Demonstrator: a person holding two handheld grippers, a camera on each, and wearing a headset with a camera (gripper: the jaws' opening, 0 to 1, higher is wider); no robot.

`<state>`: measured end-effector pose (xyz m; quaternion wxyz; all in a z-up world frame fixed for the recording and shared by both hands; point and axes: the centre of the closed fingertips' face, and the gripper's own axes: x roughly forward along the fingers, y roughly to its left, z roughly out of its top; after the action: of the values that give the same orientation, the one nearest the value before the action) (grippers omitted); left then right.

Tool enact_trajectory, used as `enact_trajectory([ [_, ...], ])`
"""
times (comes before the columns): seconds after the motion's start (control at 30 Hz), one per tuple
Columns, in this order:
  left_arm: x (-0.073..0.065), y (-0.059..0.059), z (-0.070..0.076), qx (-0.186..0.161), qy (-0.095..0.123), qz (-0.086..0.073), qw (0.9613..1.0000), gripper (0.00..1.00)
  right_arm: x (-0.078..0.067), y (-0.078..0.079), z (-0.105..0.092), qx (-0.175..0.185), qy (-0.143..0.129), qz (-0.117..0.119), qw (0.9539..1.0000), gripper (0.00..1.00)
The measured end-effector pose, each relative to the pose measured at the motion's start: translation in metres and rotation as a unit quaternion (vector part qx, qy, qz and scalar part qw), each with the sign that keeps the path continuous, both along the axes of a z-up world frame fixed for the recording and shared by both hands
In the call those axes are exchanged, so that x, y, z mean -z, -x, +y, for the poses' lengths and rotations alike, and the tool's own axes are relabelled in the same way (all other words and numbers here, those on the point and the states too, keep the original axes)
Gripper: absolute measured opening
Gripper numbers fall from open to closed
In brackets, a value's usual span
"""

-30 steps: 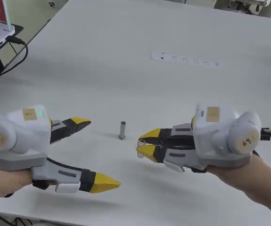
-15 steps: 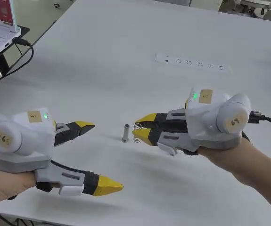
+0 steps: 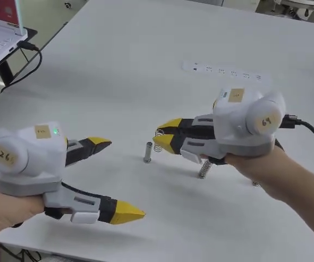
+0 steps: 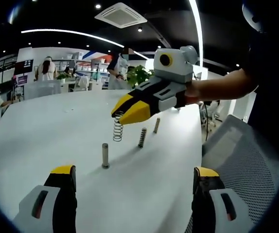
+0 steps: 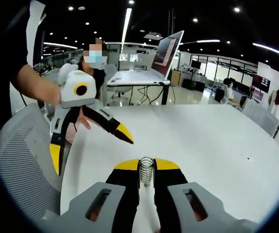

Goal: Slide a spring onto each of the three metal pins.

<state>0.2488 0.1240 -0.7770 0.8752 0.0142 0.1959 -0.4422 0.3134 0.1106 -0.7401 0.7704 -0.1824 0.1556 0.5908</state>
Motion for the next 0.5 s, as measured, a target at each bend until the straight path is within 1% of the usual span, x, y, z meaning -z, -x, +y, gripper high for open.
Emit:
enact_trajectory([
  [0.07, 0.0, 0.0, 0.0, 0.001, 0.0, 0.0, 1.0, 0.98, -0.001, -0.004, 0.001, 0.005, -0.003, 0.002, 1.0, 0.07],
  [0.17, 0.0, 0.001, -0.002, 0.003, 0.001, 0.0, 1.0, 0.98, -0.003, -0.009, 0.004, 0.015, -0.013, 0.013, 0.9997, 0.07],
  [0.23, 0.0, 0.0, -0.002, 0.003, 0.001, -0.001, 1.0, 0.98, -0.004, -0.011, 0.005, 0.017, -0.014, 0.014, 0.9997, 0.07],
  [0.5, -0.001, -0.001, 0.0, -0.001, 0.008, -0.004, 1.0, 0.98, -0.003, -0.009, 0.012, 0.015, -0.013, 0.02, 0.9996, 0.07],
])
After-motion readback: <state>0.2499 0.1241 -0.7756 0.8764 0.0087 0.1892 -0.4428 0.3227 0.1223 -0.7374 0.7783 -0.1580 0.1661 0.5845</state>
